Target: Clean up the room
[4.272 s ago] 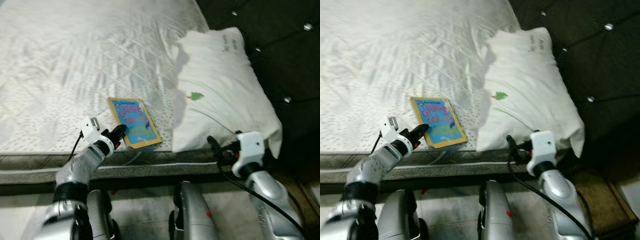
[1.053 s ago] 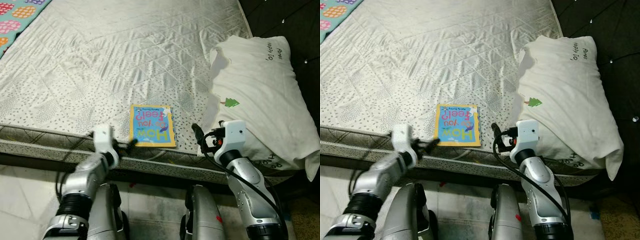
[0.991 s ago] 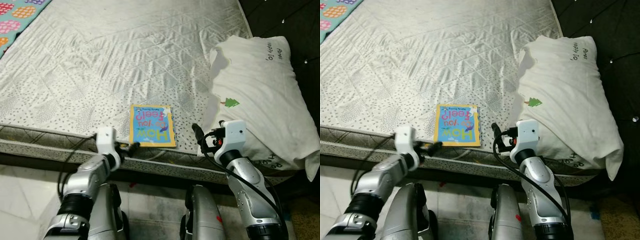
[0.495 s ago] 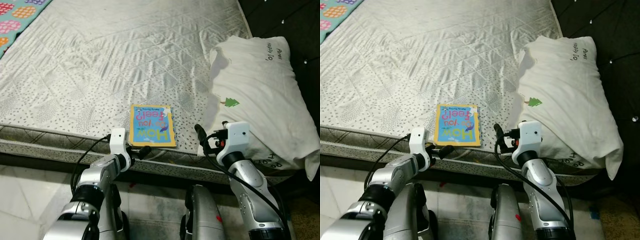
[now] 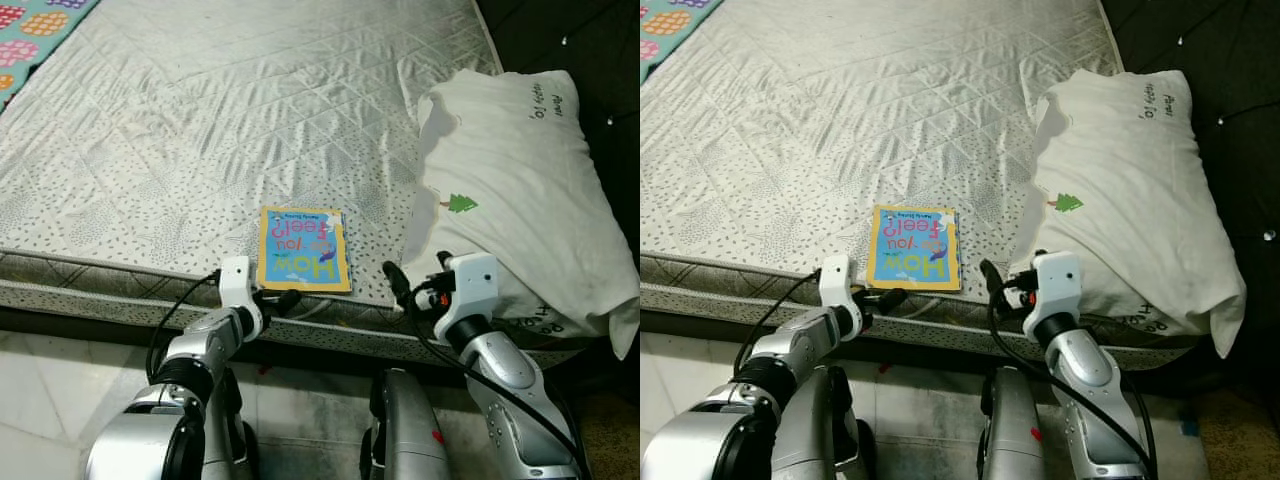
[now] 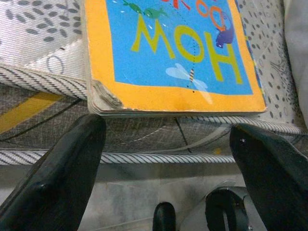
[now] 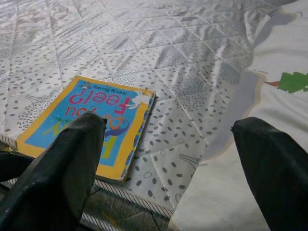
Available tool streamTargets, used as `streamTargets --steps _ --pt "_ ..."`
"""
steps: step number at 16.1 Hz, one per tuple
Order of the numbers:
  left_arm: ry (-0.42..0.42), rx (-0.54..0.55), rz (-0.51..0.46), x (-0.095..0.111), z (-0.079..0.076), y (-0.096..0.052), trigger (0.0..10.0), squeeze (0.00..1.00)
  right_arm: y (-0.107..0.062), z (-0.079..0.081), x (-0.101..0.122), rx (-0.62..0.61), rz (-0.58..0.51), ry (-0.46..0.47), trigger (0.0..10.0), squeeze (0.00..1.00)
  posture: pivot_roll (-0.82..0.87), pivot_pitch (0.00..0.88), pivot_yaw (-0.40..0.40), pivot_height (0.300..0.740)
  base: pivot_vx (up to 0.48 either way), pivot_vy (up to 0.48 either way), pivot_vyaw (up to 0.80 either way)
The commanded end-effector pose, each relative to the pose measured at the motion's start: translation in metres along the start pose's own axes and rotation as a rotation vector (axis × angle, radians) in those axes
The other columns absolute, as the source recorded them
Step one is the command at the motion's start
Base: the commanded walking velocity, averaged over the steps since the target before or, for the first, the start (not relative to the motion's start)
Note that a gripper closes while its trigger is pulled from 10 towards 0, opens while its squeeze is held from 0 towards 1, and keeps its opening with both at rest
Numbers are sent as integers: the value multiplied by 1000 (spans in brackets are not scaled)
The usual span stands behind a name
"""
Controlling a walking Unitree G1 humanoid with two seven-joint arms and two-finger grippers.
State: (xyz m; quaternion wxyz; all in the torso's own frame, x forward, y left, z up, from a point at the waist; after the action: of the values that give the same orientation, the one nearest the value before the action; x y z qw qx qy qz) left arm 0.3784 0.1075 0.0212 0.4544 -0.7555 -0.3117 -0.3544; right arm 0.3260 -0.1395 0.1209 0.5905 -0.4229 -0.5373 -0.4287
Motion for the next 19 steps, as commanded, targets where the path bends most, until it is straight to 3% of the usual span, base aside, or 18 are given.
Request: streamTargets --steps 1,6,15,17,19 --pt "1 -1 12 -2 -1 1 10000 0 -4 -2 6 -6 -12 -9 10000 0 -248 188 -30 585 0 0 0" --pt "-6 59 16 -1 13 -2 10000 0 -9 -4 6 -12 -5 -13 10000 0 -261 196 -25 585 0 0 0" --pt "-53 288 -26 17 70 -24 10000 0 -10 -4 5 -21 5 -20 10000 0 -261 201 -28 585 0 0 0" --pt "-114 310 -12 13 75 -27 10000 0 -10 -4 5 -22 7 -20 10000 0 -265 201 -27 585 0 0 0" --pt "-117 297 0 11 72 -25 10000 0 -10 -5 5 -24 9 -21 10000 0 -264 202 -27 585 0 0 0"
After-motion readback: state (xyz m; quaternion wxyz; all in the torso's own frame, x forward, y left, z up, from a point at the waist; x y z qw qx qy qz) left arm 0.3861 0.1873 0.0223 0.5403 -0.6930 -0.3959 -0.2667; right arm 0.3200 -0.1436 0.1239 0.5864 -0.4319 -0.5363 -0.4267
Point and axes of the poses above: a point about 5 cm out from each wrist's last joint towards the gripper, its own y axis pointing out of the wrist towards the gripper, its own x axis along the axis of the wrist's last joint, z = x × y, the point moved 5 cm from there along y, pointing out of the wrist towards the gripper, and after that the axes turned 4 degrees about y, right-handed, at the moved point
